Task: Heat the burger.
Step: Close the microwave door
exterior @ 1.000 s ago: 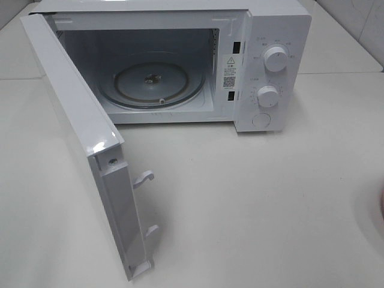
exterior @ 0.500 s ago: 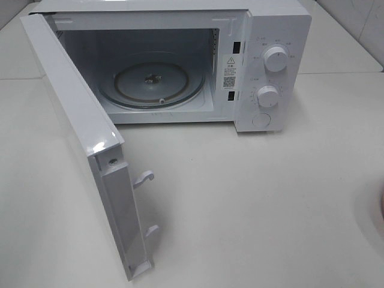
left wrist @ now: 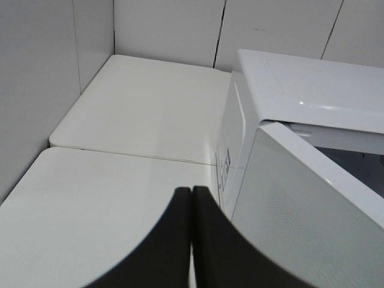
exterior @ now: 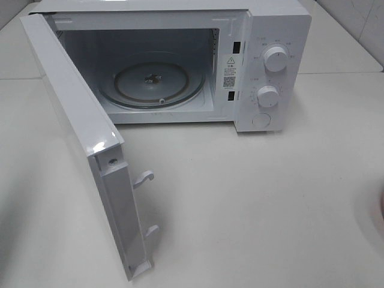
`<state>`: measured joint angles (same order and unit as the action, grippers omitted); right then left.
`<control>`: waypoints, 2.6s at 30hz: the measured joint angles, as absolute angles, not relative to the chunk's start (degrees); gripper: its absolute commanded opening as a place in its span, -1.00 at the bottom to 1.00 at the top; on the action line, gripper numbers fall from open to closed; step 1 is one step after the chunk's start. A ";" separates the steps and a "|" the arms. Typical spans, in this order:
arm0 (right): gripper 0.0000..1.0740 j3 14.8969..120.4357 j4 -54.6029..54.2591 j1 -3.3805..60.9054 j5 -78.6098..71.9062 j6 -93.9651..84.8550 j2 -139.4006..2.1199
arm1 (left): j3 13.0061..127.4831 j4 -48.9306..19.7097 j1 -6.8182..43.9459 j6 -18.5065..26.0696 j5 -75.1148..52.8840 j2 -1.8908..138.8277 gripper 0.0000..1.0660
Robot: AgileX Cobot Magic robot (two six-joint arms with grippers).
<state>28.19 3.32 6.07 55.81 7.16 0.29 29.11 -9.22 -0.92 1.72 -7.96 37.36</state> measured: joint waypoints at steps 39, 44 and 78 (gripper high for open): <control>0.35 28.19 3.32 6.07 55.81 7.16 0.29 | 17.65 25.73 -0.92 -19.14 62.68 88.58 -1.00; 0.35 28.19 3.32 6.07 55.81 7.16 0.29 | 19.14 27.67 -0.40 -19.14 62.74 91.56 -1.00; 0.35 28.19 3.32 6.07 55.81 7.16 0.29 | 35.70 15.47 19.31 -13.12 57.41 104.22 -1.00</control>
<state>28.19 3.32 6.07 55.81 7.16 0.29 35.70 15.47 19.31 -13.12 57.41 104.22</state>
